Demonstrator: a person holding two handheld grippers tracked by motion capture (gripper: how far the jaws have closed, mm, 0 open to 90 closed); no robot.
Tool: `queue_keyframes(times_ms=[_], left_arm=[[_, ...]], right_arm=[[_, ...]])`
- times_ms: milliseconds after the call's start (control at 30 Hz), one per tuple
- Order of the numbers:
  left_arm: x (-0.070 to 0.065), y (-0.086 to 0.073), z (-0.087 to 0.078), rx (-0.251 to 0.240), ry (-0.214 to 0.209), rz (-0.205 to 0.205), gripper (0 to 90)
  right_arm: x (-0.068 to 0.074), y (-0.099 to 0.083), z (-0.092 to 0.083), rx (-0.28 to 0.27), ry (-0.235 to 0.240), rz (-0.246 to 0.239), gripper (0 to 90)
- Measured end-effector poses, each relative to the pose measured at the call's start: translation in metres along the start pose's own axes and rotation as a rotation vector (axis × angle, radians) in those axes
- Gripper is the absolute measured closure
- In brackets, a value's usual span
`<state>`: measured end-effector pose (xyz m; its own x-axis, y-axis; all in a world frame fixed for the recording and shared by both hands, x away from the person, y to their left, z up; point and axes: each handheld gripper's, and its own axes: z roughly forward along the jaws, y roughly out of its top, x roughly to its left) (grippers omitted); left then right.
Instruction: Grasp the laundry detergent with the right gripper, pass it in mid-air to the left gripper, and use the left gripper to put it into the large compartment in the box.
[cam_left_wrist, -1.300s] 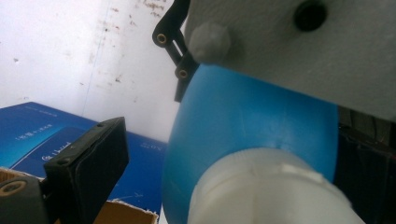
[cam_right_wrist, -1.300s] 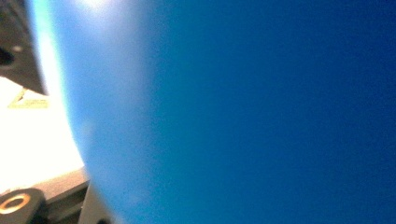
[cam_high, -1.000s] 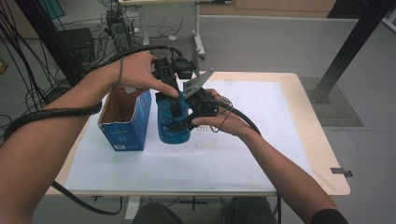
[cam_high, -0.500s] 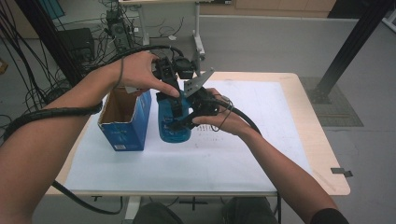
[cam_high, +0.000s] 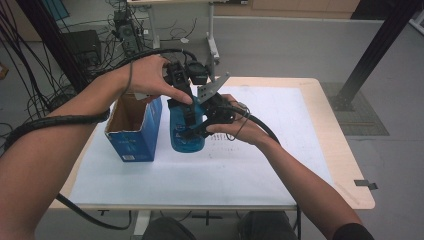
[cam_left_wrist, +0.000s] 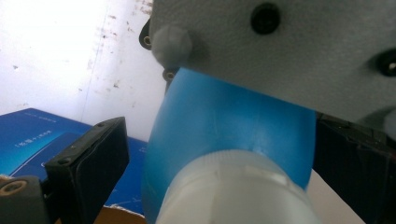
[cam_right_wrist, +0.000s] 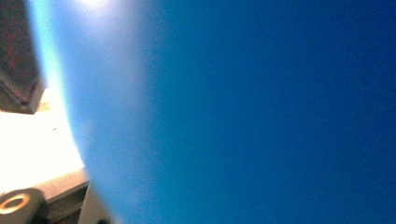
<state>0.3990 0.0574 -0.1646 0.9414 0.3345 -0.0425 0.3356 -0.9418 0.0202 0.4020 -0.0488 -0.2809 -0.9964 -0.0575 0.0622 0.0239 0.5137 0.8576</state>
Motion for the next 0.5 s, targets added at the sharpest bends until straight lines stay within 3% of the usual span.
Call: queue_keyframes(times_ms=[500], left_arm=[[-0.0001, 0.0012, -0.0014, -0.006, -0.005, 0.000, 5.7]], right_arm=[[-0.0004, -0.0001, -0.0028, -0.002, -0.007, 0.001, 43.5]])
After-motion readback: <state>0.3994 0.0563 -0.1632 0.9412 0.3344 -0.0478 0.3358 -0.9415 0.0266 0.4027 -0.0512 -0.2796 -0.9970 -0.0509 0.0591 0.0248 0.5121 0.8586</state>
